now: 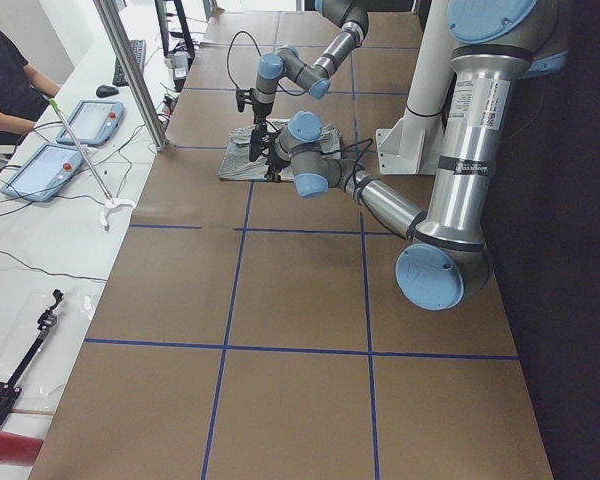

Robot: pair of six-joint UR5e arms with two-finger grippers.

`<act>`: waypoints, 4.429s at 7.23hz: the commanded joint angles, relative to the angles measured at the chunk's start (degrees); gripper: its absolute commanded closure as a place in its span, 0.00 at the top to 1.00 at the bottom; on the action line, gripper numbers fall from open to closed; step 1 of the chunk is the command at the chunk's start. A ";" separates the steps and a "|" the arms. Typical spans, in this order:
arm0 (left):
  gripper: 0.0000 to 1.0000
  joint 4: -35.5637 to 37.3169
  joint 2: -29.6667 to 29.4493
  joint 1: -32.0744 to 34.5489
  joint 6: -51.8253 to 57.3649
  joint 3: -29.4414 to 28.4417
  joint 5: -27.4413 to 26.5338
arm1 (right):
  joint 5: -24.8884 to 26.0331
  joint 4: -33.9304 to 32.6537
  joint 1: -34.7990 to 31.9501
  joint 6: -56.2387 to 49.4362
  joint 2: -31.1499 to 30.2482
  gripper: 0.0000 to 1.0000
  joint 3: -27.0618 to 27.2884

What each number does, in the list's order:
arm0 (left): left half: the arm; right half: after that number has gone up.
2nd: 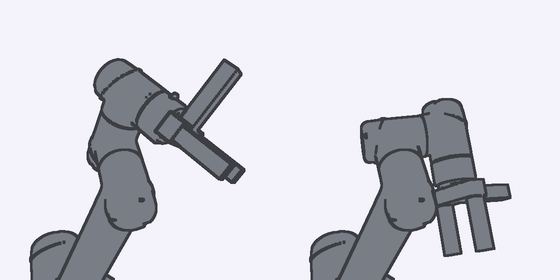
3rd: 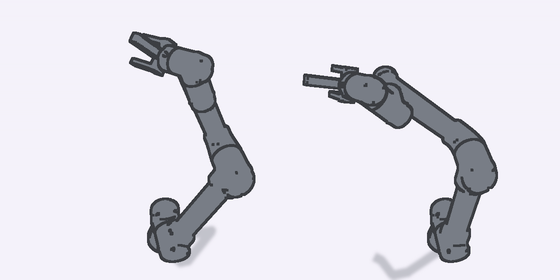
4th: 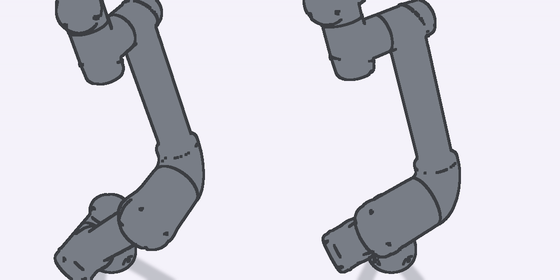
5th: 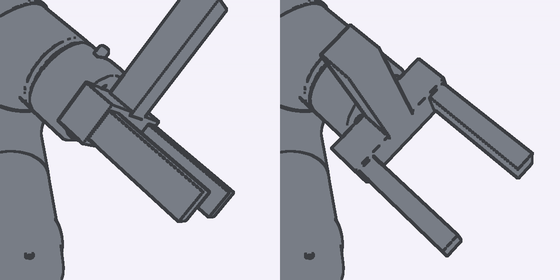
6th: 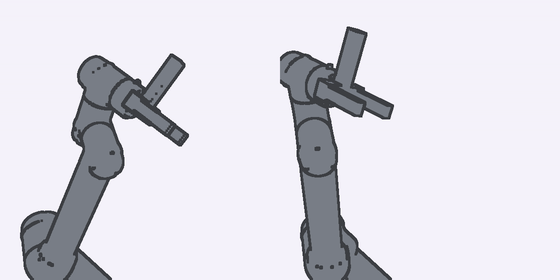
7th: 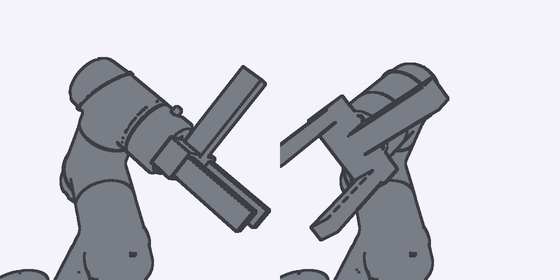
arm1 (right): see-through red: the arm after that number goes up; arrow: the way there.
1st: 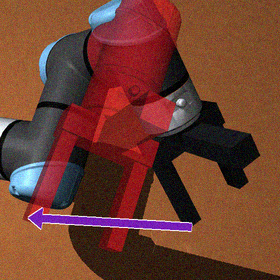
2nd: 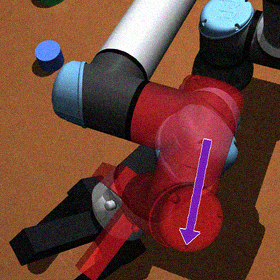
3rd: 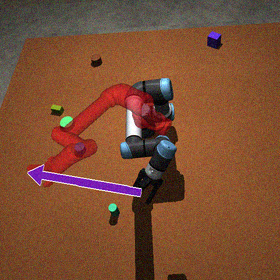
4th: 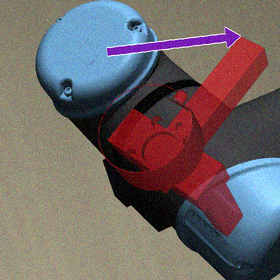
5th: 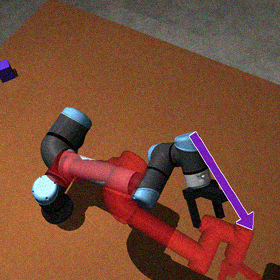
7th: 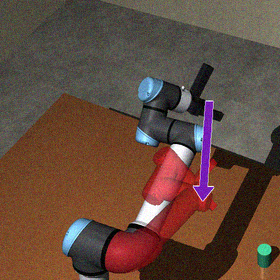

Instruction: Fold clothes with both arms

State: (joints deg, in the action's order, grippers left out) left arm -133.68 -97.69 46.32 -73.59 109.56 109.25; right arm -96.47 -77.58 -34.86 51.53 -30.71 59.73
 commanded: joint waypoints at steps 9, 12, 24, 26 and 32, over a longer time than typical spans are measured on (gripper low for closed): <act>0.49 0.00 0.66 -0.09 0.02 0.30 0.00 | 1.39 2.52 -9.32 -16.67 -9.85 1.00 0.35; 0.49 0.00 0.66 -0.09 -0.07 0.30 0.00 | -1.26 2.52 -11.55 -19.98 -11.31 1.00 2.41; 0.49 5.98 1.54 0.00 0.20 6.01 3.08 | 15.52 -6.01 21.31 60.14 -36.45 0.85 48.91; 0.49 5.98 1.45 0.00 0.20 5.92 3.08 | 15.35 -5.65 22.55 62.90 -35.74 0.68 48.38; 0.49 5.98 1.45 0.09 0.02 6.36 3.16 | 15.09 -6.09 22.64 62.29 -33.72 0.00 45.65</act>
State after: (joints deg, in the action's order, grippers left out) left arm -127.70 -96.24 46.40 -73.56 115.88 112.34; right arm -81.18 -83.45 -12.15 114.19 -64.41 105.12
